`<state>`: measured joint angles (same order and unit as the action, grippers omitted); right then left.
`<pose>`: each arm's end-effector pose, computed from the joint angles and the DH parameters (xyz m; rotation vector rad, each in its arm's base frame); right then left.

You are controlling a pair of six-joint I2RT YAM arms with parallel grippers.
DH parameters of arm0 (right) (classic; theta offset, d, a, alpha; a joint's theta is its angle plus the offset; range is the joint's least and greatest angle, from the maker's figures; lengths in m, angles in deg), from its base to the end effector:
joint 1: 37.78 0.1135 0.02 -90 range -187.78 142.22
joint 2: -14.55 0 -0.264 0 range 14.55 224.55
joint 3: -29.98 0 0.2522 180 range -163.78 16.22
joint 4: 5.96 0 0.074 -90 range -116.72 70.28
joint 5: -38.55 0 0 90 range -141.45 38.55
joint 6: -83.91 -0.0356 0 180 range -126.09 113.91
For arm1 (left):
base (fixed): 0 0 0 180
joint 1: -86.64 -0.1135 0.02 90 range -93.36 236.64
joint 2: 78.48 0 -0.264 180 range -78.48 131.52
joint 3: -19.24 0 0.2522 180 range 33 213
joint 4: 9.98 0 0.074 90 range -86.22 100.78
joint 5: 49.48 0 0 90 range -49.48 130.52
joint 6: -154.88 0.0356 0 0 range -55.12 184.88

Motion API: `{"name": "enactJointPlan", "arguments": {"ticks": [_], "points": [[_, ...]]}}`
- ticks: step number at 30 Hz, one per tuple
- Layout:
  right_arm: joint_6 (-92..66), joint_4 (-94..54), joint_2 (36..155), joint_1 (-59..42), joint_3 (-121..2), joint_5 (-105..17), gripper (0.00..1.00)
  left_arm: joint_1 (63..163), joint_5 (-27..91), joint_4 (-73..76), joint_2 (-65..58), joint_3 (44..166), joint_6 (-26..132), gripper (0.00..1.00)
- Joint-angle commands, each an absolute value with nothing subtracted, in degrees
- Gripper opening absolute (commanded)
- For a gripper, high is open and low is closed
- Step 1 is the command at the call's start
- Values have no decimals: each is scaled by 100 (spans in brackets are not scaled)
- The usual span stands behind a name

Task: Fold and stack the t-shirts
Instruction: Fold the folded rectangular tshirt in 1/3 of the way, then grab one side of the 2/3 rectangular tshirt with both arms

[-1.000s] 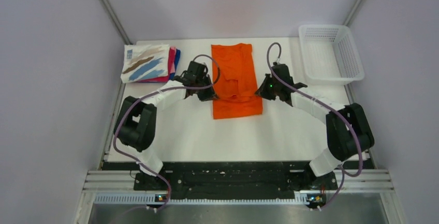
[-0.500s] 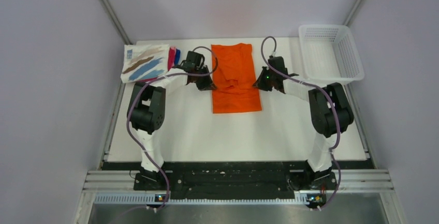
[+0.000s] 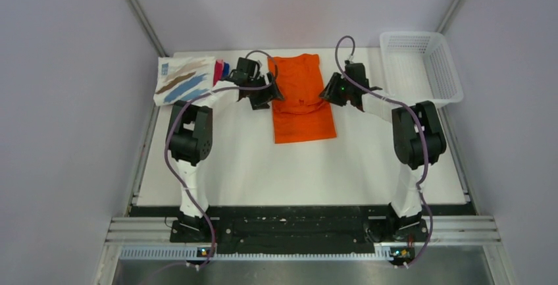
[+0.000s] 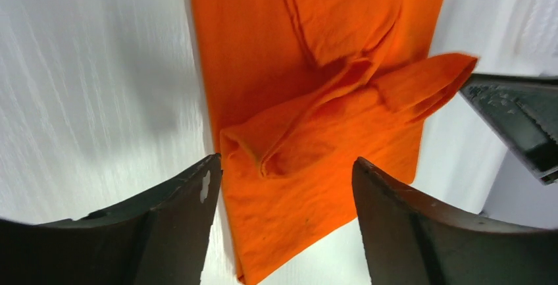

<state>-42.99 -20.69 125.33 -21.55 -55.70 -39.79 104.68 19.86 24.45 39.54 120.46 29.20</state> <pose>0.4067 0.1259 0.1836 0.3110 2.3316 0.7065 0.4265 -0.1521 0.1900 -0.2315 2.5685 -0.8276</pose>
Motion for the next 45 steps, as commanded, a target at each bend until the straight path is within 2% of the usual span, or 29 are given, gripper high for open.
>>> {"name": "enactJointPlan", "arguments": {"ticks": [1, 3, 4, 7, 9, 17, 20, 21, 23, 28, 30, 38, 41, 43, 45], "points": [[-4262, -1702, 12629, -2340, -6098, -3597, 44, 10209, 1869, 2065, 3949, 12633, 2879, 84], [-4268, -1694, 12564, -2369, -6177, -3550, 53, 10121, 1775, 2066, 3937, 12859, 2878, 93], [-4247, -1699, 12507, -2375, -6177, -3552, 60, 10087, 1737, 2072, 3910, 12929, 2896, 98], [-4157, -1681, 12210, -2379, -5969, -3571, 95, 10045, 1695, 2286, 3797, 12992, 2983, 99], [-4143, -1688, 11956, -2378, -5638, -3629, 99, 10044, 1661, 2357, 3612, 12724, 3001, 99], [-4242, -1847, 10507, -2369, -3523, -3886, 99, 10193, 1543, 1869, 2161, 10148, 2652, 99], [-4511, -1664, 10175, -2371, -2913, -3885, 96, 10479, 1677, 1742, 1869, 9372, 2534, 99], [-4516, -1745, 10140, -2366, -2831, -3924, 95, 10557, 1701, 1723, 1850, 9253, 2506, 96], [-4526, -1835, 10172, -2367, -2711, -3898, 92, 10720, 1754, 1673, 1911, 9104, 2456, 87], [-4610, -1533, 10364, -2366, -2514, -3608, 78, 11051, 1989, 1666, 2254, 9167, 2333, 55], [-4620, -1501, 10487, -2369, -2504, -3579, 73, 11087, 2110, 1717, 2345, 9227, 2340, 50], [-4621, -1415, 10763, -2364, -2455, -3674, 64, 11094, 2426, 1894, 2594, 9376, 2377, 44], [-4626, -1327, 10827, -2342, -2448, -3593, 51, 11106, 2375, 1866, 2696, 9385, 2380, 38], [-4611, -1377, 10857, -2293, -2464, -3651, 37, 11121, 2302, 1842, 2776, 9420, 2371, 34], [-4601, -1416, 10914, -2262, -2465, -3721, 26, 11163, 2257, 1812, 2847, 9462, 2346, 25]]}}
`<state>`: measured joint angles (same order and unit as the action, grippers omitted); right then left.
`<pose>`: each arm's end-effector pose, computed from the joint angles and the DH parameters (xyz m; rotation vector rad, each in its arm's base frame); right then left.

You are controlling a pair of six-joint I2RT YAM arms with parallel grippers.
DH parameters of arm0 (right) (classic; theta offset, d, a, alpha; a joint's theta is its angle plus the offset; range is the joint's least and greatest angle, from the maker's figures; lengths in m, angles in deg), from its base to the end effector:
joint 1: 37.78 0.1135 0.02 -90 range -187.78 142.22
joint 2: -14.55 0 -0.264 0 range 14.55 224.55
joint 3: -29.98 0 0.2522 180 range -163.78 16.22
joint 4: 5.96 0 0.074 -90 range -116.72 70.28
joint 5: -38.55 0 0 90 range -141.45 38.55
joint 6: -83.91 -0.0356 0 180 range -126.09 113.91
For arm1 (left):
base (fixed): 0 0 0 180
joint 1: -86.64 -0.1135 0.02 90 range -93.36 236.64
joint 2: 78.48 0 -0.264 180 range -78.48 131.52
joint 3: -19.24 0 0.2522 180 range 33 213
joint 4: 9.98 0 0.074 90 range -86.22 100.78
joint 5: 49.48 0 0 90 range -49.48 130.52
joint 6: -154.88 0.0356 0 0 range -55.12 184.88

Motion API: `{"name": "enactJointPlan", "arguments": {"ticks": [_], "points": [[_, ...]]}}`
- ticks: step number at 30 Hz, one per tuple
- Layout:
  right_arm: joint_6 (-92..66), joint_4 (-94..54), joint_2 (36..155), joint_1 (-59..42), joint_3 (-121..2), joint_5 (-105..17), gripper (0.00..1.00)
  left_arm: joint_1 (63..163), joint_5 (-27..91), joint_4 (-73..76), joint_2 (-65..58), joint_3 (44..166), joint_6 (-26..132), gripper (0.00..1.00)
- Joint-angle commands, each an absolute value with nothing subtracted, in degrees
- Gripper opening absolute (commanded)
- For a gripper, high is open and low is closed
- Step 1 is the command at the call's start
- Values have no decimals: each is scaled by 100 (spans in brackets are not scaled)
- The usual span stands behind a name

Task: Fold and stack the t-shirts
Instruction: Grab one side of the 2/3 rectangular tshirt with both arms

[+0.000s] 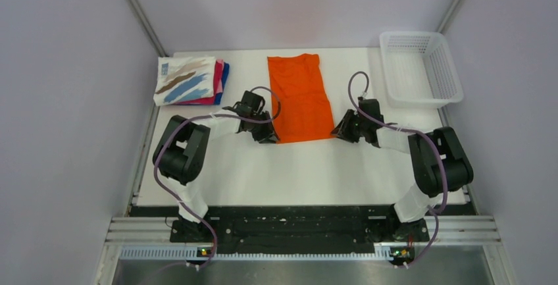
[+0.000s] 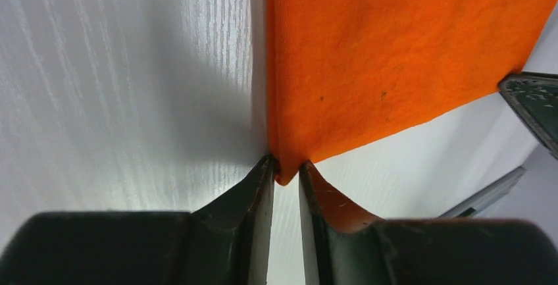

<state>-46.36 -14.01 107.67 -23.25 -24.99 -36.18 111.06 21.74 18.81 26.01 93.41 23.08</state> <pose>0.2955 0.0863 0.1431 0.4215 2.4439 0.7528 0.3222 -0.1589 0.1494 -0.2920 2.7439 -0.7978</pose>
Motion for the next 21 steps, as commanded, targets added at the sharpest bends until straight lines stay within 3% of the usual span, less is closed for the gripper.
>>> {"name": "enactJointPlan", "arguments": {"ticks": [1, 3, 4, 9, 16, 21], "points": [[-4602, -1418, 10946, -2253, -2465, -3714, 20, 11177, 2264, 1820, 2871, 9491, 2344, 18], [-4622, -1398, 10995, -2258, -2473, -3676, 5, 11184, 2306, 1835, 2914, 9537, 2345, 0], [-4636, -1397, 11007, -2253, -2481, -3650, 0, 11182, 2302, 1868, 2912, 9562, 2368, 0], [-4640, -1720, 10499, -2100, -2346, -3637, 0, 11233, 2214, 2084, 2335, 9203, 2497, 0], [-4801, -3307, 8300, -1423, -1592, -3885, 0, 11612, 1882, 2450, 258, 7664, 2364, 0], [-4970, -4034, 6835, -1241, -1526, -3509, 0, 11694, 1775, 3140, -1218, 7474, 2297, 0]]}}
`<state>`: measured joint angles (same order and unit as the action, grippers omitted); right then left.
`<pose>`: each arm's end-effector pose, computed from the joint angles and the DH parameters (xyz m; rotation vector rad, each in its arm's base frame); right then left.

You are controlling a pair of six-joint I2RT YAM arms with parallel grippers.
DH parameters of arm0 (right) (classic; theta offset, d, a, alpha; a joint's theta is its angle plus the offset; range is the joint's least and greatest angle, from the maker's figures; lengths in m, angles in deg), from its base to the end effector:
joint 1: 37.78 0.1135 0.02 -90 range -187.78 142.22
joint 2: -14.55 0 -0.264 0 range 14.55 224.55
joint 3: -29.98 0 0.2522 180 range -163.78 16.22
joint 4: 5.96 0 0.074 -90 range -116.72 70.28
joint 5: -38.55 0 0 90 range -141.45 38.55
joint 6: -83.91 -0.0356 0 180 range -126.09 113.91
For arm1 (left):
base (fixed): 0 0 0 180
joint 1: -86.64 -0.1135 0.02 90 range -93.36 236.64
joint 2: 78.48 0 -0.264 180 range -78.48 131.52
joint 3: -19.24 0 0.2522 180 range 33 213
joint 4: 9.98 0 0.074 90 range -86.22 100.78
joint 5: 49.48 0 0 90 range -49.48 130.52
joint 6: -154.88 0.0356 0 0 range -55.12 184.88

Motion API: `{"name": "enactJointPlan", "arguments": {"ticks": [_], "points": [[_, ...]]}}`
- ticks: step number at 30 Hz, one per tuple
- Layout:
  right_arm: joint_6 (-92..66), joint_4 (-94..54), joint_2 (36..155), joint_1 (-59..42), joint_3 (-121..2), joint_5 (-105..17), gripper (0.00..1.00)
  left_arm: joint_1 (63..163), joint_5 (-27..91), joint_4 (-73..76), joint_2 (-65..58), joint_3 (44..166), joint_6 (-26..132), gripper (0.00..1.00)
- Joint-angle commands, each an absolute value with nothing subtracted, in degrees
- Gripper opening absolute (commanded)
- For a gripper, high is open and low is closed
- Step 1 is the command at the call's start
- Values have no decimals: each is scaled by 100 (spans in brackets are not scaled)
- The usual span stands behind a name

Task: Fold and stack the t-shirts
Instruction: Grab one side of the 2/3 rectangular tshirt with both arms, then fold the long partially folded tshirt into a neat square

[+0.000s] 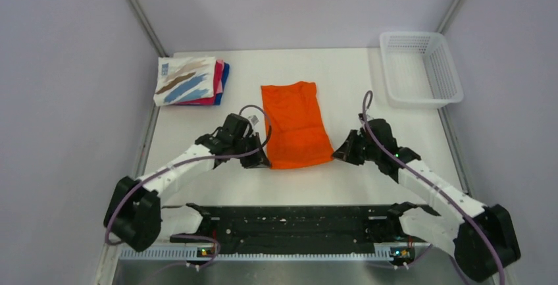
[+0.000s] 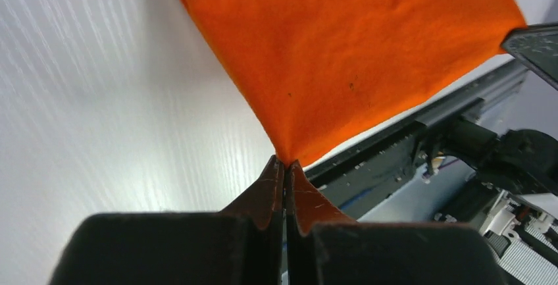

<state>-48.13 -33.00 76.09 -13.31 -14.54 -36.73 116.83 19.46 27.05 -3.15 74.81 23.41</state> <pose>0.1904 0.0966 0.1964 0.2441 2.4663 0.8425 0.2090 -0.1364 0.1939 -0.1183 2.7465 -0.8928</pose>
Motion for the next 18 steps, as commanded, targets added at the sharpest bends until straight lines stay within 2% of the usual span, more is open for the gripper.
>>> {"name": "enactJointPlan", "arguments": {"ticks": [1, 4, 7, 11, 18], "points": [[-4964, -4104, 6620, -1219, -1596, -3423, 0, 11688, 1697, 3176, -1416, 7498, 2286, 0], [-4946, -3989, 6412, -1211, -1805, -3250, 0, 11682, 1710, 3147, -1748, 7691, 2299, 0], [-4888, -3705, 6685, -1210, -2168, -3334, 0, 11631, 2203, 3021, -1685, 8024, 2379, 0], [-4652, -3374, 7439, -1268, -2963, -3671, 0, 11268, 2353, 2936, -1067, 8714, 2578, 0], [-4424, -3032, 8824, -1802, -4281, -3570, 0, 10522, 2225, 2993, 353, 10148, 3026, 0]]}}
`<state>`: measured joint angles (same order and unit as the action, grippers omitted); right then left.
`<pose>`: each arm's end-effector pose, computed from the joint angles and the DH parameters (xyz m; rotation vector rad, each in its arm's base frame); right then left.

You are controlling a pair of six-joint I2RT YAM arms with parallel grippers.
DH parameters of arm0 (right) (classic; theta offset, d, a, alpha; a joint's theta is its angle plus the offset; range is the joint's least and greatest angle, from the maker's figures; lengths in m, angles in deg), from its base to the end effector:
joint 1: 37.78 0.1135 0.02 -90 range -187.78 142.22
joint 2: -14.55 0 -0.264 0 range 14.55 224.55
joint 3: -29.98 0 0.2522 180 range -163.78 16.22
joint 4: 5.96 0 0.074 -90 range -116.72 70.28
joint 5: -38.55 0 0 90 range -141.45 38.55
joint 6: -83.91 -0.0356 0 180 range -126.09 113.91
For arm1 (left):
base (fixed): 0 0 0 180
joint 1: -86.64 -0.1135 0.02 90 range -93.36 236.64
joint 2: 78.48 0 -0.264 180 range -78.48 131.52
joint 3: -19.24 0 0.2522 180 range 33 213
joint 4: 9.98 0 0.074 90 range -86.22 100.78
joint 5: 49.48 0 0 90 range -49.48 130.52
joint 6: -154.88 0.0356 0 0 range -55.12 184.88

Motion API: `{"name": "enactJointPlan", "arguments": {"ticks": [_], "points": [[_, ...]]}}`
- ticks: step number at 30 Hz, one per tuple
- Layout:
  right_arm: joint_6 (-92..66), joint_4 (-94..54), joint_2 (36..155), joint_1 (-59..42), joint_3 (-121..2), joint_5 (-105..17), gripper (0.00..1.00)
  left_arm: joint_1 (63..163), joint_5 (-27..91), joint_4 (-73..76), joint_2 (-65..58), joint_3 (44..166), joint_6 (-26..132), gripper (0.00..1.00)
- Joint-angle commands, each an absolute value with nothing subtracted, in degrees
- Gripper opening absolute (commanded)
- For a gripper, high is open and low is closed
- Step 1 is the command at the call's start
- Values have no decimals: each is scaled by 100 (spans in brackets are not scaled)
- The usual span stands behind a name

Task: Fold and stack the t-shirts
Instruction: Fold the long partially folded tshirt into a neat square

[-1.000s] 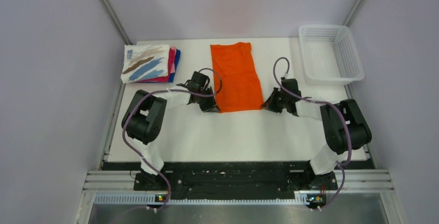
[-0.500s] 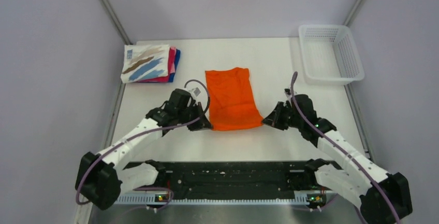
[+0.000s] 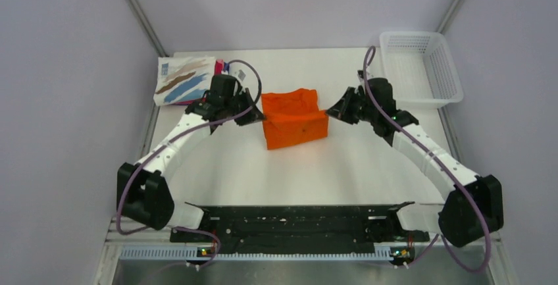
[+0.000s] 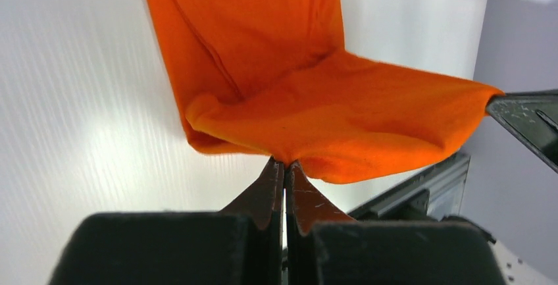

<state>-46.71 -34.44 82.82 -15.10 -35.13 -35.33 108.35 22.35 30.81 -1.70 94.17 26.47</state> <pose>0.2418 0.1118 0.2881 0.1745 2.2430 0.9275 0.2663 -0.1180 0.2893 -0.1847 2.4350 -0.8723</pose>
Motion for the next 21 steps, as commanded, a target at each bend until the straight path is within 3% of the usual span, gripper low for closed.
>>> {"name": "enactJointPlan", "arguments": {"ticks": [1, 9, 21], "points": [[-4358, -3043, 9109, -1882, -4441, -3513, 0, 10432, 2224, 3103, 566, 10366, 3104, 0], [-4076, -2744, 10711, -2137, -5450, -3380, 0, 9967, 1854, 3200, 2227, 11530, 3212, 0], [-4121, -2313, 12792, -2265, -6885, -3382, 0, 9769, 1981, 3168, 3630, 12731, 3102, 0]]}}
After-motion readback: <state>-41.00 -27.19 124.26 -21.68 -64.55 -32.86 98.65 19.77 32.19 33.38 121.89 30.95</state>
